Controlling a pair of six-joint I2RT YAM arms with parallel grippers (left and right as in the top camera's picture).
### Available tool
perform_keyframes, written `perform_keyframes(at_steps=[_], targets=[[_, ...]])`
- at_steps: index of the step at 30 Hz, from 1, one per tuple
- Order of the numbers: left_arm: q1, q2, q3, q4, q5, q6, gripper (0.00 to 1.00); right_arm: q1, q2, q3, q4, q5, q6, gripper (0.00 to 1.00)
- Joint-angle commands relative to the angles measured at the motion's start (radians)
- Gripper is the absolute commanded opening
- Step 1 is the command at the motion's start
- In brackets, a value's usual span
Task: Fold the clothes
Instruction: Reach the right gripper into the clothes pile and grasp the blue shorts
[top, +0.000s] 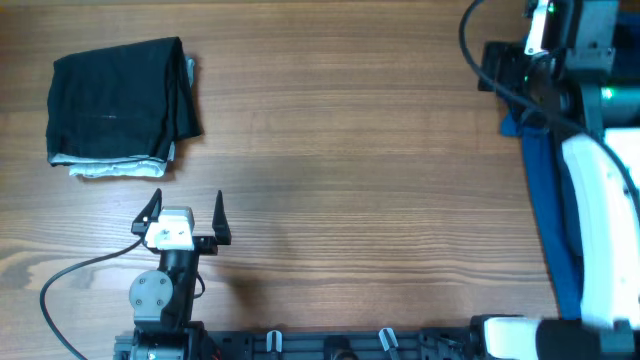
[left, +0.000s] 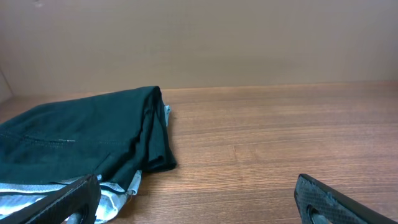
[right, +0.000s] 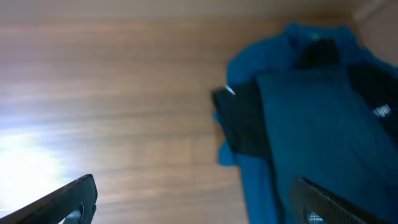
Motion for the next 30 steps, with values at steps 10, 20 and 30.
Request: perform_keyframes(at_steps=[10,20,30], targets=[[-0.005,-0.006,-0.005,-0.001,0.008,0.015,1.00,-0.319,0.195,0.019,0.075,-0.004,-0.212,0.92],[-0.005,-0.006,-0.005,-0.001,0.008,0.014,1.00,-0.337,0.464,0.019,0.319,-0.007,-0.278,0.84],[-0.005,-0.006,-0.005,-0.001,0.008,0.014,1.00,-0.337,0.721,0.019,0.478,0.056,-0.278,0.81]])
